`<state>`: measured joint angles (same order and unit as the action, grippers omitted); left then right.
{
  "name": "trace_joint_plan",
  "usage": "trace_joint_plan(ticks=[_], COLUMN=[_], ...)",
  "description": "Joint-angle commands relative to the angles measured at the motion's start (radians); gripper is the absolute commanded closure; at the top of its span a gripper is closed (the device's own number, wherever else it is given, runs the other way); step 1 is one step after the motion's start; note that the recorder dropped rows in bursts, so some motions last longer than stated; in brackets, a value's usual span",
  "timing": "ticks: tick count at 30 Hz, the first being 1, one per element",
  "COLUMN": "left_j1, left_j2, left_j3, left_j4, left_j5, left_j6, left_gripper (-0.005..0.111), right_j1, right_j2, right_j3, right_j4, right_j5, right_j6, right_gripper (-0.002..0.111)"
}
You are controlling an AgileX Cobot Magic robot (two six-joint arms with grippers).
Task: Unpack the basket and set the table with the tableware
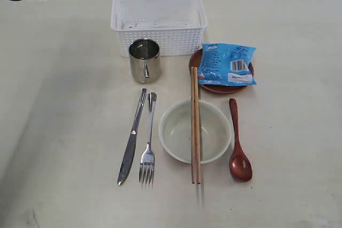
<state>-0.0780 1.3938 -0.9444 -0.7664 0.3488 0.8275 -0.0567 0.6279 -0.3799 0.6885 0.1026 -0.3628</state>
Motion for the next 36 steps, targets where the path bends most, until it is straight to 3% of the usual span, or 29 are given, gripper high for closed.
trace_joint_plan(ticks=[1,7,15,36], left_j1=[-0.004,-0.004,-0.004,-0.004], left_j2=[-0.010,-0.010,-0.010,-0.010], left_j3=[0.006,0.006,0.006,0.006], left_j4=[0.007,0.007,0.007,0.007], left_j5=[-0.008,-0.008,-0.008,-0.008], left_j6=[0.004,0.004,0.004,0.004], left_gripper=[0.107,0.107,0.107,0.107], right_j1=[-0.123,-0.160,-0.160,-0.167], right_j2=[-0.171,-0.285,-0.398,-0.536], right_j3=[0.102,0.216,0.327,0.380], right_j4=[-0.008,-0.008,-0.008,-0.011], right_j5=[-0.061,-0.176,-0.188,-0.247], right_j6=[-0.039,-0.124,-0.289,-0.291], right_gripper=[0.109,0.109,0.109,0.109])
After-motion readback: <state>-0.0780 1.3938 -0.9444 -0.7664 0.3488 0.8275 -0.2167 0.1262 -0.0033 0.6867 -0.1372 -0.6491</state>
